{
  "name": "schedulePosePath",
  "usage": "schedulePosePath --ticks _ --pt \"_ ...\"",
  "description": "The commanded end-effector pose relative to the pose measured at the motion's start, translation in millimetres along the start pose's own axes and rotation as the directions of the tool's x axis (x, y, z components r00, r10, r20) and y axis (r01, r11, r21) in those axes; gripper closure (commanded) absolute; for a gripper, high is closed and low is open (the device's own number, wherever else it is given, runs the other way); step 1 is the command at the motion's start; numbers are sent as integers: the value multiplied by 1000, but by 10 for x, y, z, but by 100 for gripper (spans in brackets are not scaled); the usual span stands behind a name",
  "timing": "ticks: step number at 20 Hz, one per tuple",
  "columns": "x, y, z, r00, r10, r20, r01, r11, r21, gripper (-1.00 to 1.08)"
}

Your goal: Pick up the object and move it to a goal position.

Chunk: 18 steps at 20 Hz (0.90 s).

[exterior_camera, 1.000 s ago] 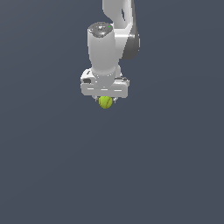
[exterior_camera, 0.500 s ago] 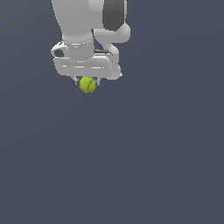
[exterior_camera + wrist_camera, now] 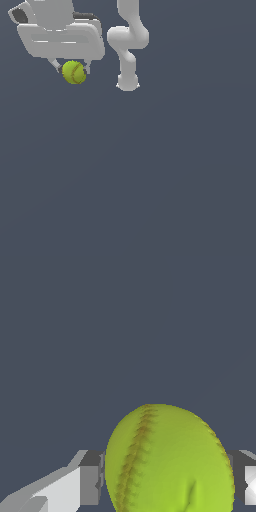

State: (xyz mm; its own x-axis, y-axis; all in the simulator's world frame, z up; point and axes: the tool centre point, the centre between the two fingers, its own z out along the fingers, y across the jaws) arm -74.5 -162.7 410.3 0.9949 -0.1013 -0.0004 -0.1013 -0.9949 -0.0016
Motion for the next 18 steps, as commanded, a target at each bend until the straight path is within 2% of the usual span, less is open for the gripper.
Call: schedulePosePath --ticks 1,9,18 --pt "24 125 -196 1000 -1 0 1 1000 -1 108" --pt "90 385 -580 1000 -1 0 1 1000 -1 108" --pt "128 490 -741 1000 -1 0 1 1000 -2 108"
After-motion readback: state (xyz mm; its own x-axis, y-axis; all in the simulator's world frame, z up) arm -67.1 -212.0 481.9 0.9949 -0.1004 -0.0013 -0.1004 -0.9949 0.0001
